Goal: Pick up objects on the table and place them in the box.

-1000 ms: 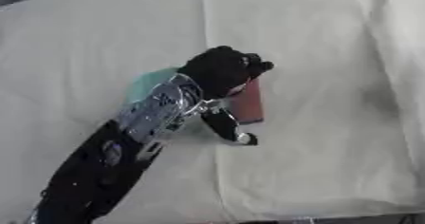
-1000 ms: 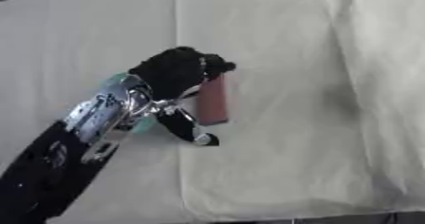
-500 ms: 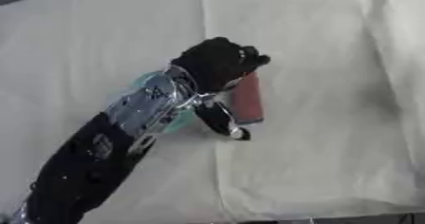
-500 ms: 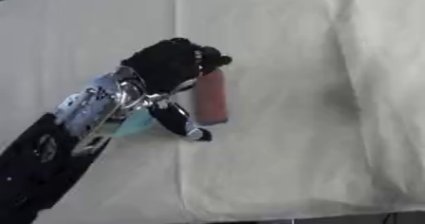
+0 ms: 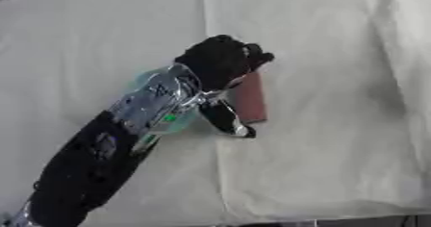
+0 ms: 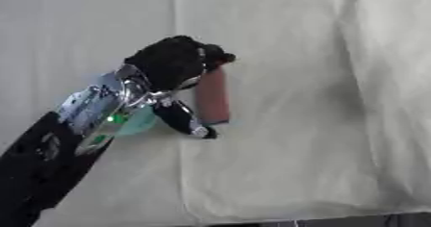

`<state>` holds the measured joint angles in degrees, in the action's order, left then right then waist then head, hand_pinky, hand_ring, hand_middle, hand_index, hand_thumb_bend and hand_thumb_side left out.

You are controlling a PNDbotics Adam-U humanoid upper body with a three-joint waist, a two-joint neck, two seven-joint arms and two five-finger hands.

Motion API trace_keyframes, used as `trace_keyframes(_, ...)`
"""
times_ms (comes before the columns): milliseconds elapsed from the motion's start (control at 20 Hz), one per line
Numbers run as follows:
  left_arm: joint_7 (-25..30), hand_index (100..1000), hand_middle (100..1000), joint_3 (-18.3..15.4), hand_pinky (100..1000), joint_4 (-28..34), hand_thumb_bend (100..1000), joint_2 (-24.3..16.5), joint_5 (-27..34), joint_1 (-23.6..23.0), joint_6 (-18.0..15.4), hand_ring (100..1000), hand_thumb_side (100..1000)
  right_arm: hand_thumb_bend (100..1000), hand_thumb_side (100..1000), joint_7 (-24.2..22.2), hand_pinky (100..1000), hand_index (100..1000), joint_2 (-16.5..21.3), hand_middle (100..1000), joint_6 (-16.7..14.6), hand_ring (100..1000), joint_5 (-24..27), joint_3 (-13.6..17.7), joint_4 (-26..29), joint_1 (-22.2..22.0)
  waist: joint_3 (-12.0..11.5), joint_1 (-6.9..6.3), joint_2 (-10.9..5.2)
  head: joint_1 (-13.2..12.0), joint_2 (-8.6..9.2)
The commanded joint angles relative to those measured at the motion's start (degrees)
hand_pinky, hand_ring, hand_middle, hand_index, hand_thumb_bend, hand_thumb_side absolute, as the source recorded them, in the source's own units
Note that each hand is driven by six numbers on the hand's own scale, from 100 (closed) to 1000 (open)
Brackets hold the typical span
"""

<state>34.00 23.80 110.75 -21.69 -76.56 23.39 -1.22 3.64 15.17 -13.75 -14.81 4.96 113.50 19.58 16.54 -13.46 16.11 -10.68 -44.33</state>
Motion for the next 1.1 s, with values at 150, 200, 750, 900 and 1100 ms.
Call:
trace_keyframes(150, -0.7, 1000, 838, -1.1, 773, 0.4, 682, -0.5, -0.5, 0.7, 0.5, 742, 624, 100, 499, -0.3, 397, 817, 1.0, 871, -0.1, 606, 0.3, 0.1, 1.1, 1.3, 0.4, 0.51, -0.37, -0.8, 0.21)
trace_keyframes(200, -0.7, 1000, 838, -1.2, 773, 0.4, 681, -0.5, -0.5, 0.7, 0.5, 741, 624, 100, 499, -0.3, 397, 817, 1.0, 871, -0.1, 606, 0.3, 0.1, 1.1, 1.4, 0.5, 0.52, -0.25, -0.8, 0.21)
trace_keyframes(750, -1.7, 1000, 830, -1.5, 760, -0.5, 638, -0.2, -0.7, 0.2, 1.1, 732, 637, 100, 493, -0.9, 397, 814, 1.1, 871, 0.0, 607, 0.6, 0.0, 1.1, 2.4, 1.2, 1.35, 1.19, -1.3, 0.21)
trace_keyframes(900, -2.4, 1000, 827, -1.7, 753, -0.8, 619, 0.5, -0.8, -0.4, 1.5, 727, 639, 100, 491, -1.1, 397, 813, 1.1, 871, 0.0, 607, 0.7, 0.0, 1.0, 2.7, 1.3, 1.75, 1.76, -1.6, 0.21)
trace_keyframes(1100, -3.4, 1000, 822, -1.7, 746, -1.8, 591, 1.3, -1.0, -1.2, 2.0, 721, 641, 100, 490, -1.2, 397, 812, 1.1, 871, -0.2, 608, 0.9, 0.0, 0.8, 3.2, 1.4, 2.18, 2.26, -1.6, 0.21)
